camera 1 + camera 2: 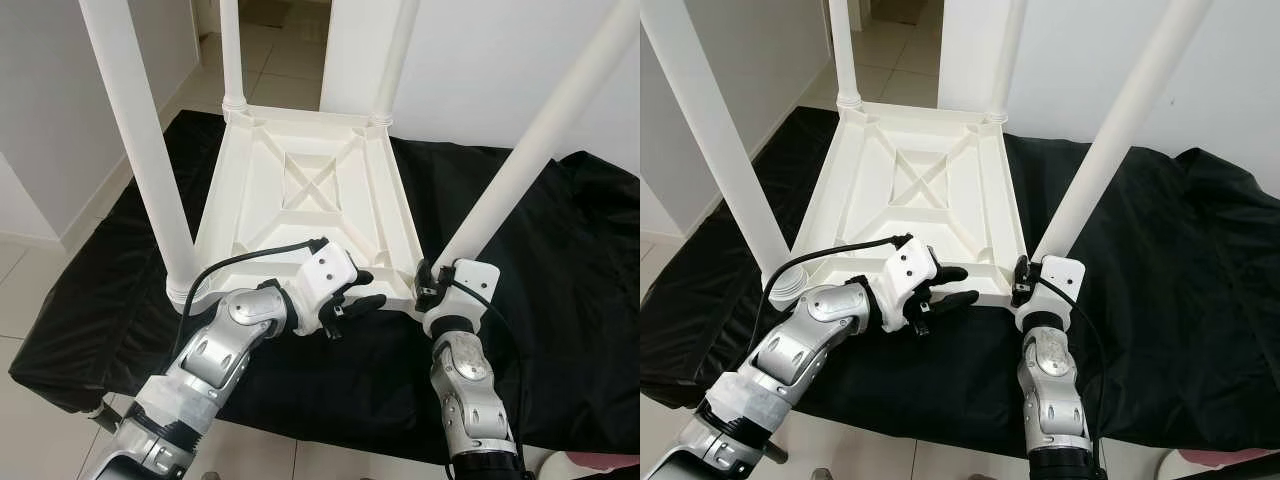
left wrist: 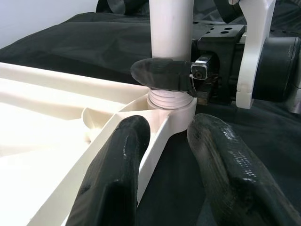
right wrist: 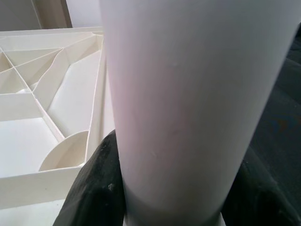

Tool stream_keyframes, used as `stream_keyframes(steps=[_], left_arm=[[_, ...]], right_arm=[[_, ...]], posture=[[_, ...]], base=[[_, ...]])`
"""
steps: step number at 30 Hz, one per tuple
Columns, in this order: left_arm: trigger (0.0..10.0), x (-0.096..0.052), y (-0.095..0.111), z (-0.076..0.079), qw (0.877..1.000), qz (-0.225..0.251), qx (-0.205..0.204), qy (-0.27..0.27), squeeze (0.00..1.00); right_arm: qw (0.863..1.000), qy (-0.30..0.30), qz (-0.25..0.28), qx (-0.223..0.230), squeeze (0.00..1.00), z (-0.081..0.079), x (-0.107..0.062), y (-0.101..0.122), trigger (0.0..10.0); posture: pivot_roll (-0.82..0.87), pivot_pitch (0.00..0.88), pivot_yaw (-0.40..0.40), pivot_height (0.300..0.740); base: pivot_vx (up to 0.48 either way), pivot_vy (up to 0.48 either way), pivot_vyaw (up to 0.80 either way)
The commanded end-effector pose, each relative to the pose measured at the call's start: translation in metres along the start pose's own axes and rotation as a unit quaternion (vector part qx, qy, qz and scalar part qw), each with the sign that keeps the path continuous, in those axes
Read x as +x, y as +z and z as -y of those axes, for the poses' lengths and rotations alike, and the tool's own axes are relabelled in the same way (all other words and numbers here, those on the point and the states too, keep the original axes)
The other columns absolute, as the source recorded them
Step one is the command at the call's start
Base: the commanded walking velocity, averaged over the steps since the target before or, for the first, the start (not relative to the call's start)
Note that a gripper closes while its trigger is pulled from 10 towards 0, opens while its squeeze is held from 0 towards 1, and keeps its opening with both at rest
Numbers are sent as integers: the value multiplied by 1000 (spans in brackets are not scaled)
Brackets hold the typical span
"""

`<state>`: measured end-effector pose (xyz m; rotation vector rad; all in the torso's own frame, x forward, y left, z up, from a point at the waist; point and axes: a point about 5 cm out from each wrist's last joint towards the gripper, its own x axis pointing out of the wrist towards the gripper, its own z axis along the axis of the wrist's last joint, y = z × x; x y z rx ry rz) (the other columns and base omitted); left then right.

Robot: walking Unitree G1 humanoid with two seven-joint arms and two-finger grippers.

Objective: Building children table

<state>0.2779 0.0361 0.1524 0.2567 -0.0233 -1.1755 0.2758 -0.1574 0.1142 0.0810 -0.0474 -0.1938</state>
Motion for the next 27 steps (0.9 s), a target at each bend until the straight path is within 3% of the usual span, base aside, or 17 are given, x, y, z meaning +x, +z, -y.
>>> stream_keyframes(steps=[1,2,3,12,13,14,15,22,27], left_arm=[[10000,1,-1,0,1000,1,3,7,0],[10000,1,-1,0,1000,1,3,7,0],[10000,1,-1,0,1000,2,2,7,0],[10000,0,-3,-1,1000,-5,8,11,0],[10000,0,-3,-1,1000,-4,7,11,0],[10000,-1,-3,-1,1000,-4,8,12,0],[10000,0,-3,0,1000,-4,8,12,0],[10000,0,-3,1,1000,-6,11,8,0],[10000,1,-1,3,1000,-2,11,-1,0]], right_arm=[[1000,12,-1,4,0,-4,2,1,10000],[1000,18,1,9,710,-5,2,2,10000],[999,35,10,8,1000,-3,1,4,10000],[996,87,27,0,1000,7,1,9,10000],[995,100,28,-2,133,9,1,9,10000],[994,109,28,-3,133,11,0,9,10000],[992,119,29,-5,0,12,-1,10,10000],[973,227,9,-38,0,28,-5,7,10000],[963,267,-1,-48,0,36,-3,8,10000]], posture=[[-78,0,-63,740],[-78,0,-63,740],[-77,0,-64,740],[-68,0,-74,740],[-69,0,-74,740],[-69,0,-74,740],[-71,0,-74,740],[-78,0,-72,740],[-78,0,-72,740]], base=[[0,0,0],[0,0,0],[0,0,0],[0,0,0],[0,0,0],[0,0,0],[0,0,0],[0,0,0],[0,0,0]])
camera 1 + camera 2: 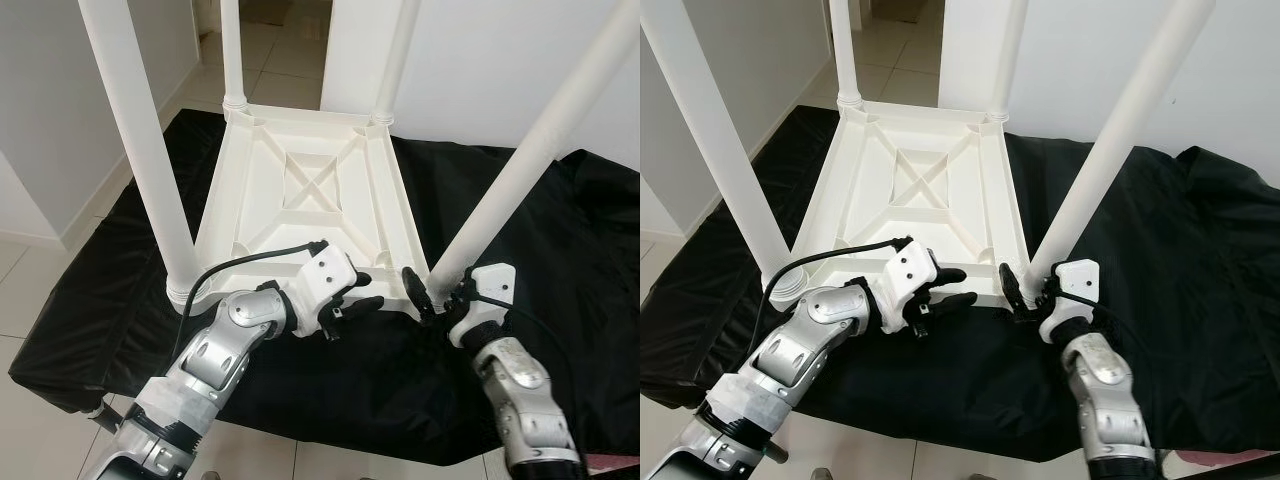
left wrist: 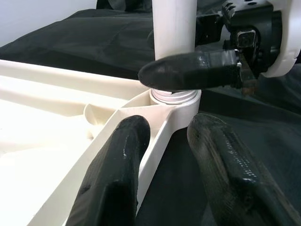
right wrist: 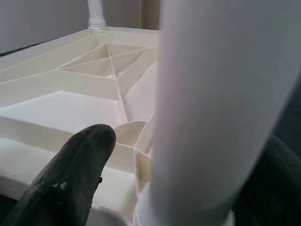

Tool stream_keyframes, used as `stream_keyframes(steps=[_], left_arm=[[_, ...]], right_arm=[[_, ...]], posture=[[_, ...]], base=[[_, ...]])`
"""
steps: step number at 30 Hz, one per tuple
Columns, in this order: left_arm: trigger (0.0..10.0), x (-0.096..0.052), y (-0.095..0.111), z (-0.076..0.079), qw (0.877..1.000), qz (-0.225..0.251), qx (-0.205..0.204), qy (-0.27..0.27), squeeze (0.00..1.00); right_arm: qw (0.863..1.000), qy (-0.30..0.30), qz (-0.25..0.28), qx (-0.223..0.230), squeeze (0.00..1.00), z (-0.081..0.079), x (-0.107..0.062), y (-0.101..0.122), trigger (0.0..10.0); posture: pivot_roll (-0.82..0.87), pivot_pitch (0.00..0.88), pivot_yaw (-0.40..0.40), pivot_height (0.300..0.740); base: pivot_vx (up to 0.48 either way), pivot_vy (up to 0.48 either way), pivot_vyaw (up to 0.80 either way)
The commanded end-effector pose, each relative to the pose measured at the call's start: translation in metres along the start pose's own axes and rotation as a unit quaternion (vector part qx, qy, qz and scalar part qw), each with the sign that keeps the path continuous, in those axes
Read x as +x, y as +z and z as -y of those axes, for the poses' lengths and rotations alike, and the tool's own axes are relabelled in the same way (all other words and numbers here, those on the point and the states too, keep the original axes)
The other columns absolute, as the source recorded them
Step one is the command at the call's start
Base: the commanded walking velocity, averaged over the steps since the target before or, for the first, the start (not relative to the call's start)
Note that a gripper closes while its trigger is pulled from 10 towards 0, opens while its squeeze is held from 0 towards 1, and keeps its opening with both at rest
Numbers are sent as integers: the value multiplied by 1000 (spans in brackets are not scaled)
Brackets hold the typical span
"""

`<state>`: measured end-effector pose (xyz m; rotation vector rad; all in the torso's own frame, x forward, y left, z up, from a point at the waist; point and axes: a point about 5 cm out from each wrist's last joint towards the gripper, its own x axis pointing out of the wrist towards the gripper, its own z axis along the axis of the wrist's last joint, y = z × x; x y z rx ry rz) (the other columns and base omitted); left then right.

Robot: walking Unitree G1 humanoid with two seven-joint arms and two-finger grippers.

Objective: Building children table

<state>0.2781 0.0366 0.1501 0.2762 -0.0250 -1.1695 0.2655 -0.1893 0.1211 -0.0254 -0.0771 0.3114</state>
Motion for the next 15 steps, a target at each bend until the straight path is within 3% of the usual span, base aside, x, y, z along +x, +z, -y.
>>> stream_keyframes(steps=[1,4,10,11,12,13,14,15], left_arm=[[10000,1,2,3,1000,2,3,-3,0],[10000,1,4,6,1000,5,6,-15,0],[10000,2,6,5,1000,8,8,-17,0],[10000,3,7,6,1000,9,10,-20,0],[10000,3,7,6,1000,9,10,-20,0],[10000,5,8,6,1000,10,11,-22,0],[10000,6,8,7,1000,12,13,-24,0],[10000,6,8,7,1000,12,13,-24,0]], right_arm=[[1000,16,-10,-1,0,4,-1,-2,10000],[998,54,-19,-15,0,16,0,2,10000],[994,94,-34,-41,0,24,7,3,10000],[991,114,-42,-58,0,28,15,4,7451],[991,114,-42,-58,0,28,15,4,7451],[989,125,-47,-67,0,30,21,5,4824],[987,134,-53,-75,0,31,25,4,941],[987,134,-53,-75,0,31,25,4,941]], posture=[[-78,0,-72,740],[-82,0,-67,740],[-80,0,-59,740],[-79,0,-59,740],[-79,0,-59,740],[-75,0,-61,740],[-69,0,-66,740],[-69,0,-66,740]], base=[[0,0,0],[0,0,0],[0,0,0],[0,0,0],[0,0,0],[0,0,0],[0,0,0],[0,0,0]])
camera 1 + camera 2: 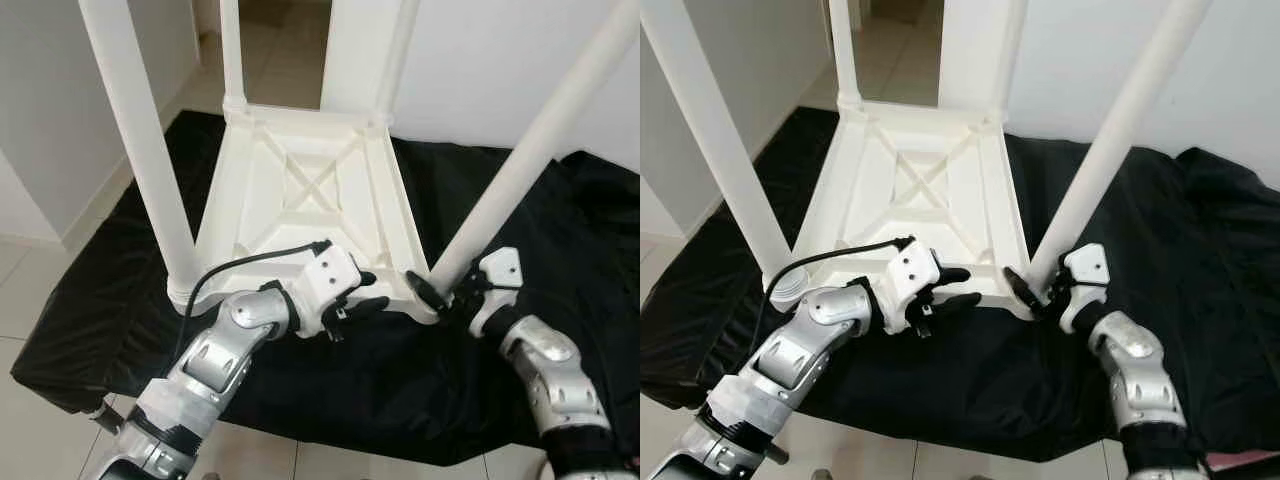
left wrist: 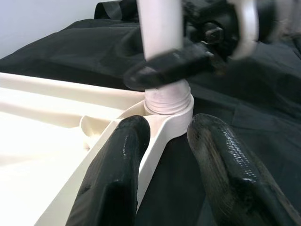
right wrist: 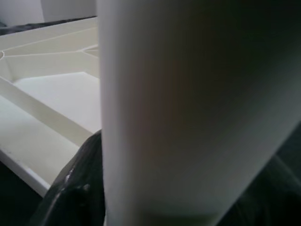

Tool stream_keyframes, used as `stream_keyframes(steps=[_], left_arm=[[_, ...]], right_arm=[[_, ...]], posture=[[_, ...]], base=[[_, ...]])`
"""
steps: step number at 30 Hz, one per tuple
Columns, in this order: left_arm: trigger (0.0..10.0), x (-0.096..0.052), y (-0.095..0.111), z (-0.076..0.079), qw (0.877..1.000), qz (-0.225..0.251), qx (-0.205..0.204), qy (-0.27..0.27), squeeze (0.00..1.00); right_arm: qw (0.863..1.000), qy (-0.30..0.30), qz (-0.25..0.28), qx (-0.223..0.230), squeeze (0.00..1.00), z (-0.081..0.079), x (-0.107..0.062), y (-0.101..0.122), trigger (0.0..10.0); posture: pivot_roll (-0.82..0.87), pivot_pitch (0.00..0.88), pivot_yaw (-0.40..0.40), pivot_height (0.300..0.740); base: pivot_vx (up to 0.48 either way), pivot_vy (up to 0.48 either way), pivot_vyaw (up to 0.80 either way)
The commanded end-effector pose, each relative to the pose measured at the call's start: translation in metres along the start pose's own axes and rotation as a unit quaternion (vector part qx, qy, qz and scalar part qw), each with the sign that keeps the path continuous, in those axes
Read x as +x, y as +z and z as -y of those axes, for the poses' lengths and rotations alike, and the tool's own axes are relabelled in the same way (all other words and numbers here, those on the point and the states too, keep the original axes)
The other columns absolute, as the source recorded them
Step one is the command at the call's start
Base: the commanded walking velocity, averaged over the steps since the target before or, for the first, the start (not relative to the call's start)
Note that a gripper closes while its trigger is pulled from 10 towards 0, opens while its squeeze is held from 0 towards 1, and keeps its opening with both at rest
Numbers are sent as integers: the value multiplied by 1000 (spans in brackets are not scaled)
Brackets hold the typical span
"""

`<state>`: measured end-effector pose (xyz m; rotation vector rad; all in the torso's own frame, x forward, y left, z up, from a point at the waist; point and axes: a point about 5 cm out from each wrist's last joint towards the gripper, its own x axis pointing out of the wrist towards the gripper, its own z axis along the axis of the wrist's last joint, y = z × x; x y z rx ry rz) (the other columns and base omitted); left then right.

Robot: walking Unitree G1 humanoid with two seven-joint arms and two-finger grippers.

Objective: Building children table

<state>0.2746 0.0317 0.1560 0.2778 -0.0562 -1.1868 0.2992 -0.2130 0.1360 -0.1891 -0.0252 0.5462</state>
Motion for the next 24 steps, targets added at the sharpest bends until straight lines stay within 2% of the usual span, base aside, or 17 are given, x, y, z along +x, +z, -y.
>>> stream_keyframes(steps=[1,2,4,7,11,12,13,14,23,24], left_arm=[[10000,3,1,3,1000,-1,4,-17,0],[10000,4,2,3,1000,0,5,-17,0],[10000,5,3,3,1000,2,6,-16,0],[10000,5,3,3,1000,3,6,-13,0],[10000,5,2,4,1000,2,4,-13,0],[10000,5,2,5,1000,2,3,-14,0],[10000,5,2,5,1000,2,3,-14,0],[10000,5,1,6,1000,2,2,-15,0],[10000,7,1,7,1000,1,4,-23,0],[10000,7,0,6,1000,0,5,-24,0]], right_arm=[[1000,15,-17,-2,0,-3,1,-7,941],[999,23,-25,-3,0,-3,2,-10,0],[999,29,-31,-2,0,-3,3,-12,0],[999,37,-24,27,0,-4,1,-14,0],[998,43,-31,28,0,-5,-1,-17,0],[998,43,-36,29,0,-7,-2,-19,1686],[998,43,-36,29,0,-7,-2,-19,1686],[998,45,-36,33,0,-10,-3,-20,10000],[998,20,-4,61,0,-16,-6,-16,10000],[998,-14,-7,58,0,-18,-6,-17,10000]], posture=[[-69,0,-66,740],[-69,0,-66,740],[-69,0,-66,740],[-62,0,-73,740],[-63,0,-72,740],[-65,0,-71,740],[-65,0,-71,740],[-67,0,-69,740],[-80,0,-63,740],[-85,0,-61,740]], base=[[0,0,0],[0,0,0],[0,0,0],[0,0,0],[0,0,0],[0,0,0],[0,0,0],[0,0,0],[0,0,0],[0,0,0]])
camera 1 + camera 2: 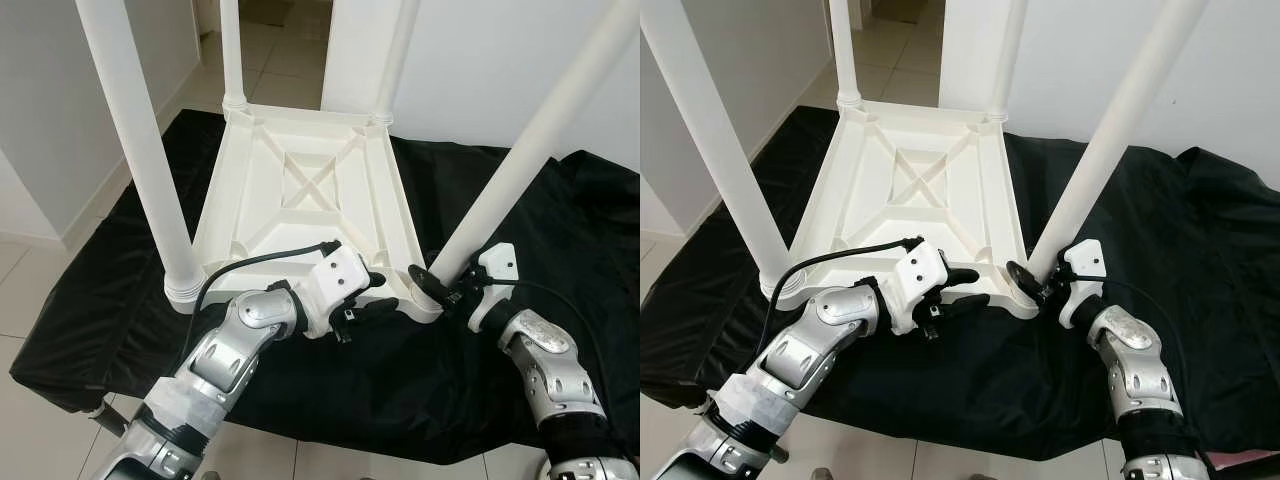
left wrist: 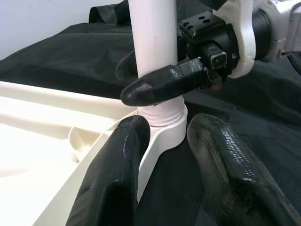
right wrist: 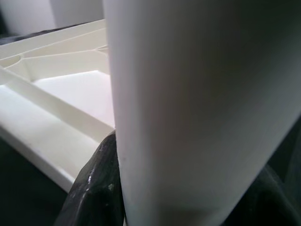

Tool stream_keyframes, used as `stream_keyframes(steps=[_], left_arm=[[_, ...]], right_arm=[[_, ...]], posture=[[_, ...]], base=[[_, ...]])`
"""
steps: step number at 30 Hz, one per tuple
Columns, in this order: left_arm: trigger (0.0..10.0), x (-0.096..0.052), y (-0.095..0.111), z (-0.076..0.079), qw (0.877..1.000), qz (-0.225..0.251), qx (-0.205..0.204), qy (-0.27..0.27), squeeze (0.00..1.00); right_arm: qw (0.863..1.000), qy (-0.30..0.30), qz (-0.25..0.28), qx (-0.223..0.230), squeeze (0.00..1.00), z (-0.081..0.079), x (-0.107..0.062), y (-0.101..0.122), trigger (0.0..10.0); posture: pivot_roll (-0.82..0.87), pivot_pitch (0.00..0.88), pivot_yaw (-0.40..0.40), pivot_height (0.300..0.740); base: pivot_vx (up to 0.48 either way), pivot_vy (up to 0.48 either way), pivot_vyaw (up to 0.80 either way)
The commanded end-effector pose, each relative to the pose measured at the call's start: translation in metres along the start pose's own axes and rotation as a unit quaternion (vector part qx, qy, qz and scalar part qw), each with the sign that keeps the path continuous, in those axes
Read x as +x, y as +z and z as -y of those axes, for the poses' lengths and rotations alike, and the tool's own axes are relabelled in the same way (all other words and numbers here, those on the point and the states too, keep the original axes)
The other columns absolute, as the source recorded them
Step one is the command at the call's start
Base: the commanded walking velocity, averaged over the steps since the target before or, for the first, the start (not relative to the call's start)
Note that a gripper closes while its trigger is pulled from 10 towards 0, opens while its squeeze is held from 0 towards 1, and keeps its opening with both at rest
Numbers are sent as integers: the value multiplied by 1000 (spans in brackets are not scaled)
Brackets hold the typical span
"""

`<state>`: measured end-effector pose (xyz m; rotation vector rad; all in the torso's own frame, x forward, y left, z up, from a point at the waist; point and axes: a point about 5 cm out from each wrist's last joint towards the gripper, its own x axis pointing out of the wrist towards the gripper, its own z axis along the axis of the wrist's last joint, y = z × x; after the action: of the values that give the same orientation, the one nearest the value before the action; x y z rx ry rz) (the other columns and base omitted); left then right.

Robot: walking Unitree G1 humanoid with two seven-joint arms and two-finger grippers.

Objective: Building children table

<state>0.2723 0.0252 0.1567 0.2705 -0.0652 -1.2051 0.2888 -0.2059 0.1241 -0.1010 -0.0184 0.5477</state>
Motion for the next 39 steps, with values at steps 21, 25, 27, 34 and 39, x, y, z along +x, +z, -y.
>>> stream_keyframes(steps=[21,25,27,34,39], left_arm=[[10000,4,-3,1,1000,-7,11,-28,0],[10000,5,-3,1,1000,-6,11,-27,0],[10000,5,-3,1,1000,-5,10,-26,0],[10000,5,-3,3,1000,-3,9,-22,0],[10000,5,-3,2,1000,-3,9,-21,0]], right_arm=[[932,-357,1,65,0,-49,16,-12,10000],[934,-352,2,60,0,-57,21,-7,10000],[937,-344,0,62,0,-58,22,-7,10000],[935,-349,-5,60,0,-63,23,-7,10000],[934,-353,1,61,0,-63,23,-6,10000]], posture=[[-103,0,-51,740],[-102,0,-53,740],[-101,0,-56,740],[-93,0,-64,740],[-95,0,-67,740]], base=[[0,0,0],[0,0,0],[0,0,0],[0,0,0],[0,0,0]])
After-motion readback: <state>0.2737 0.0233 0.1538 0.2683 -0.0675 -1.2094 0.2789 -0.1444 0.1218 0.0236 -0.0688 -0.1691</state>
